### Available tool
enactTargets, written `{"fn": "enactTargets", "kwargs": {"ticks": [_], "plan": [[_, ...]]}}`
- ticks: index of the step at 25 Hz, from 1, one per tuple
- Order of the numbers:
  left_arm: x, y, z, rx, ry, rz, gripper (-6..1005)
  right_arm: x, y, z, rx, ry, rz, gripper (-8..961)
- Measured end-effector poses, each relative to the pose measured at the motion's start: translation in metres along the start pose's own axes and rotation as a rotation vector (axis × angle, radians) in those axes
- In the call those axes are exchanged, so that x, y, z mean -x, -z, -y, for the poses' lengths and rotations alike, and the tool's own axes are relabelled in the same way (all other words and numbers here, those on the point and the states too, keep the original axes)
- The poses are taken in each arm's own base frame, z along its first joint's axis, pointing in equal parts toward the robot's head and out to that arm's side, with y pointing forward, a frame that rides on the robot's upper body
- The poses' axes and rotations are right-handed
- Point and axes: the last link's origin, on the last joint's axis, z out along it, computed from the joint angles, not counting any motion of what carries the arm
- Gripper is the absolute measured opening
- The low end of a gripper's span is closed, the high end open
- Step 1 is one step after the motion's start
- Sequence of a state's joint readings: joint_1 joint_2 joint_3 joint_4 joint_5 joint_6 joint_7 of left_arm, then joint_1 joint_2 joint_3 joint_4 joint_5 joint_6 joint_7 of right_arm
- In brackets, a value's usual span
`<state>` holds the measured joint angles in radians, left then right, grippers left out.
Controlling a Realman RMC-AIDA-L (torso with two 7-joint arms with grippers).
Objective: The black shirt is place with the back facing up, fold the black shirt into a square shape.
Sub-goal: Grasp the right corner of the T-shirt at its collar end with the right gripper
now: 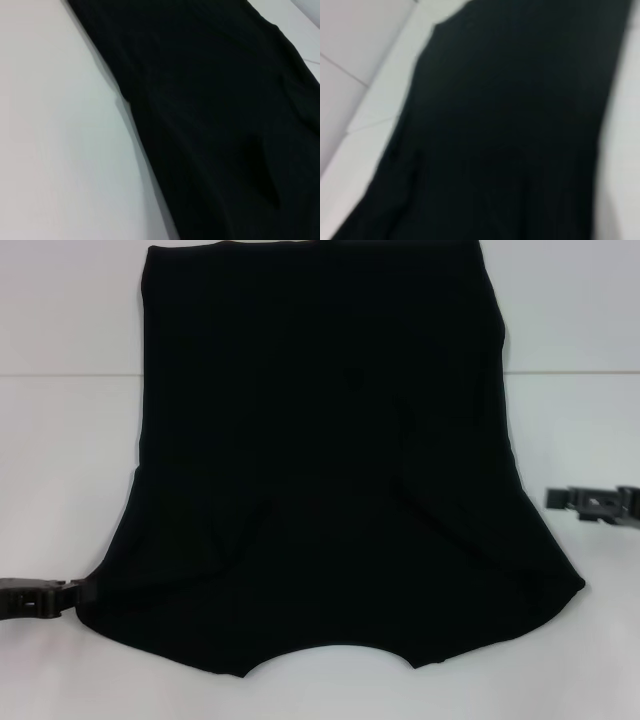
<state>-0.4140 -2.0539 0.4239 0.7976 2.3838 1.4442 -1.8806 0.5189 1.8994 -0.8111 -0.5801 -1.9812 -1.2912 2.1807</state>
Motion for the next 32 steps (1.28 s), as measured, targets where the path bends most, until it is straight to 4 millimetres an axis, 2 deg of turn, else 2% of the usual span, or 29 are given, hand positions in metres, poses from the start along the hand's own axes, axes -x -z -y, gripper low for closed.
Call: {"fn": "enactTargets", "kwargs": {"ticks": [3,7,16,23,28,32], "plan": [[0.0,0.002,0.001,-0.004,0.01,-0.011,27,-0.009,0.007,0.01,-0.031,-0.036,-0.036,895],[0.0,0.003,0.002,-0.006,0.016,-0.018,26,-0.019,0.005,0.013,-0.037,-0.056,-0.083,881],[0.0,0.003,0.001,0.001,0.015,-0.016,26,-0.026,-0.011,0.009,-0.043,-0.05,-0.147,883],[0.0,0.004,0.002,0.0,0.014,-0.016,27,-0.028,-0.014,0.003,-0.011,-0.055,-0.163,882],[-0.001,0.003,0.001,0.001,0.013,-0.016,27,-0.028,-0.013,0.007,-0.029,-0.054,-0.154,799],[-0.001,0.003,0.001,0.002,0.013,-0.016,27,-0.031,-0.014,0.009,-0.046,-0.046,-0.164,650]]}}
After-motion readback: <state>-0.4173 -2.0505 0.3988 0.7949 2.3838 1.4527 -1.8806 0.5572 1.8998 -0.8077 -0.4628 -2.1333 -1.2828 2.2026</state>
